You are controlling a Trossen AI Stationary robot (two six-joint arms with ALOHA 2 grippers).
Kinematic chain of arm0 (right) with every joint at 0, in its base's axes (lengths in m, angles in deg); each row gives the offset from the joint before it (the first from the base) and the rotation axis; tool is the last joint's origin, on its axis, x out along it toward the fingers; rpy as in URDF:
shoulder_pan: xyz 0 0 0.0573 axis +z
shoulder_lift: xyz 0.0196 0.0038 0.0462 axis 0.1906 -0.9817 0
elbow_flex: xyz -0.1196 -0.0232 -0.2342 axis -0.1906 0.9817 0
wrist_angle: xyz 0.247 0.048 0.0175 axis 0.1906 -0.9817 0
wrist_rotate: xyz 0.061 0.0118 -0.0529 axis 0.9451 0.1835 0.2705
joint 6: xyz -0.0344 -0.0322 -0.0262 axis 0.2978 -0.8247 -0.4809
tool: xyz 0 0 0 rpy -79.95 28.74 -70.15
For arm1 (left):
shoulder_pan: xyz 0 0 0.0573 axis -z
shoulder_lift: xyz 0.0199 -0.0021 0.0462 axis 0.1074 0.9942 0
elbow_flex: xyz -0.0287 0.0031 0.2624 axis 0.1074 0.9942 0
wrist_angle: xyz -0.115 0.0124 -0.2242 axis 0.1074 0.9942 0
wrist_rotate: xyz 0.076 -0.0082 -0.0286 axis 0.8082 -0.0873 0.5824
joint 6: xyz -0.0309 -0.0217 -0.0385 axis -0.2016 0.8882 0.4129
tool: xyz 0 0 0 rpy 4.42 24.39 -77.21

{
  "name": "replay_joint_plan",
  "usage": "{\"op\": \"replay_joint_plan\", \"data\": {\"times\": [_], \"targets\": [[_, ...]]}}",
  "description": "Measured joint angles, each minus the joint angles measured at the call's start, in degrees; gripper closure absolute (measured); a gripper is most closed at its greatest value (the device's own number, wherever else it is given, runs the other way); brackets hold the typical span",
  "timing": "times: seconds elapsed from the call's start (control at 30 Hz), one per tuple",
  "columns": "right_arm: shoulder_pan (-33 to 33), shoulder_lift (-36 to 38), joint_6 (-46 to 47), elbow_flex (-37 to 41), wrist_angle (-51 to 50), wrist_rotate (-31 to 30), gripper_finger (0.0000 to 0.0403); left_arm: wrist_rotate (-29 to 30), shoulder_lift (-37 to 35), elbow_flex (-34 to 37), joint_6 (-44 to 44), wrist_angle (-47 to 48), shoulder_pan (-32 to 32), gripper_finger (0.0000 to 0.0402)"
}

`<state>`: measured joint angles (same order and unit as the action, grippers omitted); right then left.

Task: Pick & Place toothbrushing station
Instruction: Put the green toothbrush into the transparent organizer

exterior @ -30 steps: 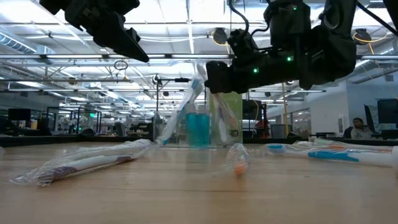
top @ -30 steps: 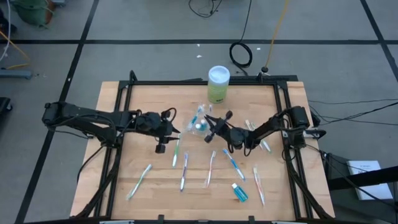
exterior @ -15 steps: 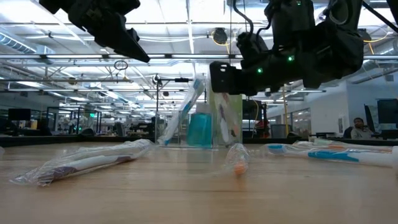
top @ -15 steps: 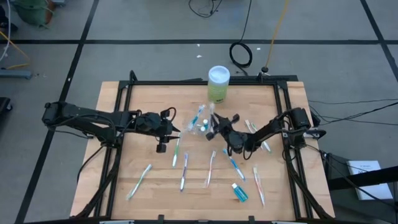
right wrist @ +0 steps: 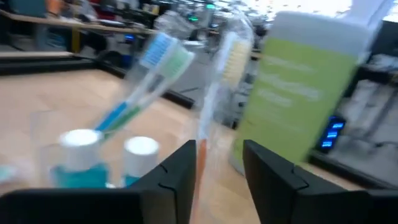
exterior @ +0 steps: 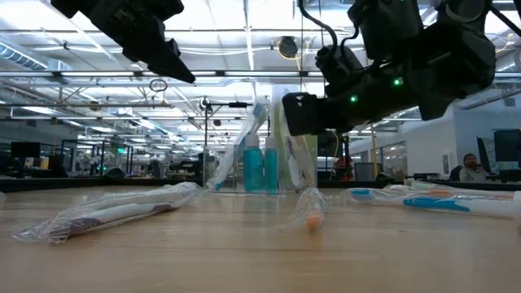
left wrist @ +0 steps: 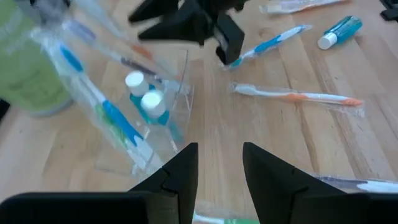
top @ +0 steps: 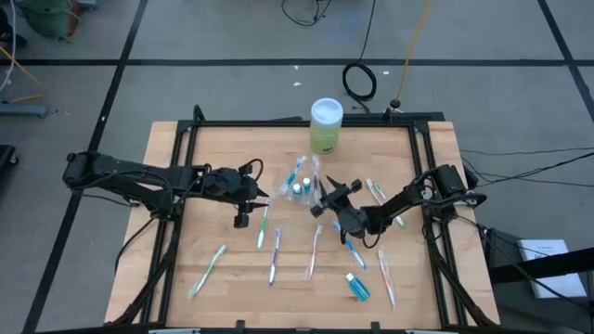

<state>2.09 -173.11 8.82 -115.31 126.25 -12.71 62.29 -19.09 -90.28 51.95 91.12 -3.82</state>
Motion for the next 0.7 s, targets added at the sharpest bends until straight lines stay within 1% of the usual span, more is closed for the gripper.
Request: {"op": "replay_joint_plan", "data": {"times": [0.07,0.23,0.37,0.47,0.57,0.7], "targets": [[0.5,0.0,-1.5,0.0,0.2,-2.2,0.0261,0.0,0.0,0.0,1.7,1.8,0.0,0.027],[1.0,1.1,-4.5,0.0,0.3,-2.4,0.0234,-0.1,0.0,0.0,10.1,11.3,1.5,0.027],[1.0,2.0,-4.8,0.0,0.1,-2.5,0.0227,-0.7,0.0,0.0,22.1,21.7,4.6,0.027],[1.0,2.7,-5.4,0.0,0.1,-2.5,0.0231,-1.0,0.0,0.5,32.7,27.4,8.3,0.027],[1.0,3.5,-8.0,0.0,0.1,-2.4,0.0235,-1.9,0.0,2.5,41.4,28.8,12.7,0.027],[0.9,5.0,-11.2,0.0,0.1,-2.3,0.0237,-3.8,0.0,6.8,53.0,27.0,19.4,0.027]]}}
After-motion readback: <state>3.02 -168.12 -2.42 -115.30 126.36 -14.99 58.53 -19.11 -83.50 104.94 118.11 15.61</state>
